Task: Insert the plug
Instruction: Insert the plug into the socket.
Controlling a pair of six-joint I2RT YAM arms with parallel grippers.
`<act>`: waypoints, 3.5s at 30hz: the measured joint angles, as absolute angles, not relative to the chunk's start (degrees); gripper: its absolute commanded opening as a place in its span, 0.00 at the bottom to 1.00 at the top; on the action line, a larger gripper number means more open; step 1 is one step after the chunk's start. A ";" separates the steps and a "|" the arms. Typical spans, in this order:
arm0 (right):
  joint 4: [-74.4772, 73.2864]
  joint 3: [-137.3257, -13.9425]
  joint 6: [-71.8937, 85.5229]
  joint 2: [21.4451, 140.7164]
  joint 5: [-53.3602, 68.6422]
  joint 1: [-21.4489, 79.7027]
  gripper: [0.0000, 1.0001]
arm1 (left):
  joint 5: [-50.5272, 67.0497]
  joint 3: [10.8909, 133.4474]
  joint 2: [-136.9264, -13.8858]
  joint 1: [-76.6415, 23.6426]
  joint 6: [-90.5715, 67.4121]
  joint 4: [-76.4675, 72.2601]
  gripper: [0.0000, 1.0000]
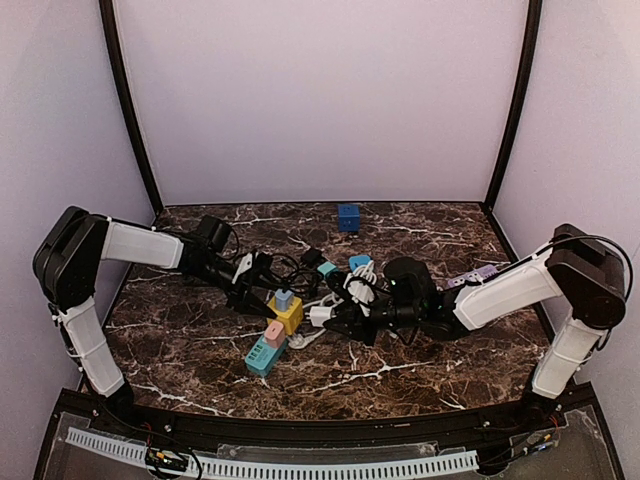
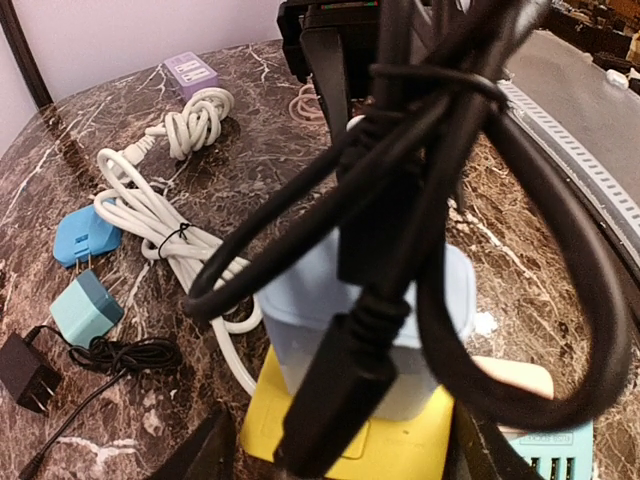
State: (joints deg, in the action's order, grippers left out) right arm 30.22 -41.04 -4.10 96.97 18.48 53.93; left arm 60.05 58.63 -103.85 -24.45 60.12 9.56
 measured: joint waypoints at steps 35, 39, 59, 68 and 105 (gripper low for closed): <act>44.88 -36.51 -4.36 102.41 23.83 54.37 0.00 | 49.87 40.69 -94.85 -30.61 44.75 -19.42 0.01; 47.31 -36.01 -4.19 104.29 24.23 54.35 0.00 | 48.69 40.32 -95.09 -30.68 42.28 -21.54 0.01; 53.39 -34.06 -4.43 106.67 25.67 50.72 0.00 | 45.17 40.62 -97.71 -31.20 37.23 -28.58 0.01; 53.15 -33.74 -5.10 106.69 24.75 48.95 0.00 | 45.82 41.10 -98.32 -31.20 37.21 -28.75 0.01; 54.68 -36.62 -4.45 110.21 27.66 48.58 0.00 | 46.26 41.08 -99.20 -31.18 35.53 -30.46 0.01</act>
State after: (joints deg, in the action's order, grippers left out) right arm 54.68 -36.62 -4.45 110.21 27.66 48.58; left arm 46.26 41.08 -99.20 -31.18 35.53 -30.46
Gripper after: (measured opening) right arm 0.269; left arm 0.436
